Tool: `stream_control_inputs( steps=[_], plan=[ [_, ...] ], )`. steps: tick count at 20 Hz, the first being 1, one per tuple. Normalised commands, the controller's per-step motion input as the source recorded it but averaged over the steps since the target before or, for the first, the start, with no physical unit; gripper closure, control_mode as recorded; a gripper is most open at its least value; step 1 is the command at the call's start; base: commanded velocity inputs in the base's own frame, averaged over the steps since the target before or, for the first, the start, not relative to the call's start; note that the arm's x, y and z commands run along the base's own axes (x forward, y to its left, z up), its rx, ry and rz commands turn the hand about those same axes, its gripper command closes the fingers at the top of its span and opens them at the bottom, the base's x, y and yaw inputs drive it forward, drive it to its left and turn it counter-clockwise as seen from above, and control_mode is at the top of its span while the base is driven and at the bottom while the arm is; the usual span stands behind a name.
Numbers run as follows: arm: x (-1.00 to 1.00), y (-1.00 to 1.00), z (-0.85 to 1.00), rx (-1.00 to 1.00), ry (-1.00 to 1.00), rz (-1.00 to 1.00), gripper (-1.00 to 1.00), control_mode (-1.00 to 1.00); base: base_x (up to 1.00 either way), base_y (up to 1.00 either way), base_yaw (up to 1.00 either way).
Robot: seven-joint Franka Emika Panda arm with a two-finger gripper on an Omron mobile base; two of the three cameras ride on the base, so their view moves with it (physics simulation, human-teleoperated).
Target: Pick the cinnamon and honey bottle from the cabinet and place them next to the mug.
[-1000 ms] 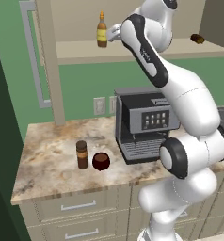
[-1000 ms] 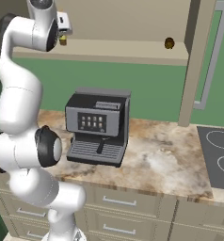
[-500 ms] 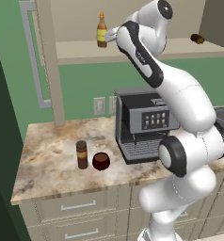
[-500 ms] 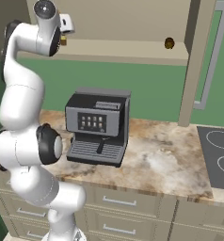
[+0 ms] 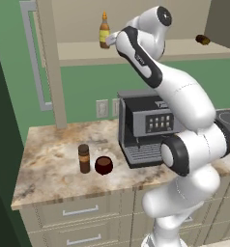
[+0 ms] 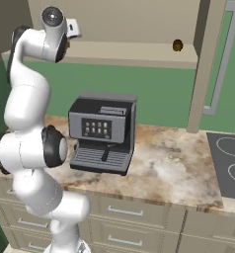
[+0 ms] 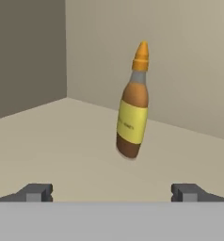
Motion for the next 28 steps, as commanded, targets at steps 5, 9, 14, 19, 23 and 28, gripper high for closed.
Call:
stream_control_inputs(
  steps=[5, 9, 14, 19, 23, 28],
  plan=[
    [0.21, 0.0, 0.21, 0.0, 0.04, 0.0, -1.0, -1.0, 0.0, 0.0, 0.0],
    [0.16, 0.0, 0.18, 0.01, 0.05, 0.0, -1.0, -1.0, 0.0, 0.0, 0.0],
    [0.17, 0.0, -0.09, 0.03, 0.02, 0.0, -1.0, -1.0, 0.0, 0.0, 0.0],
    [0.24, 0.0, -0.07, 0.0, 0.05, 0.0, -1.0, -1.0, 0.0, 0.0, 0.0],
    [0.26, 0.0, 0.0, 0.0, 0.0, 0.0, -1.0, -1.0, 0.0, 0.0, 0.0],
    [0.24, 0.0, 0.0, 0.0, 0.0, 0.0, -1.0, -1.0, 0.0, 0.0, 0.0]
  ],
)
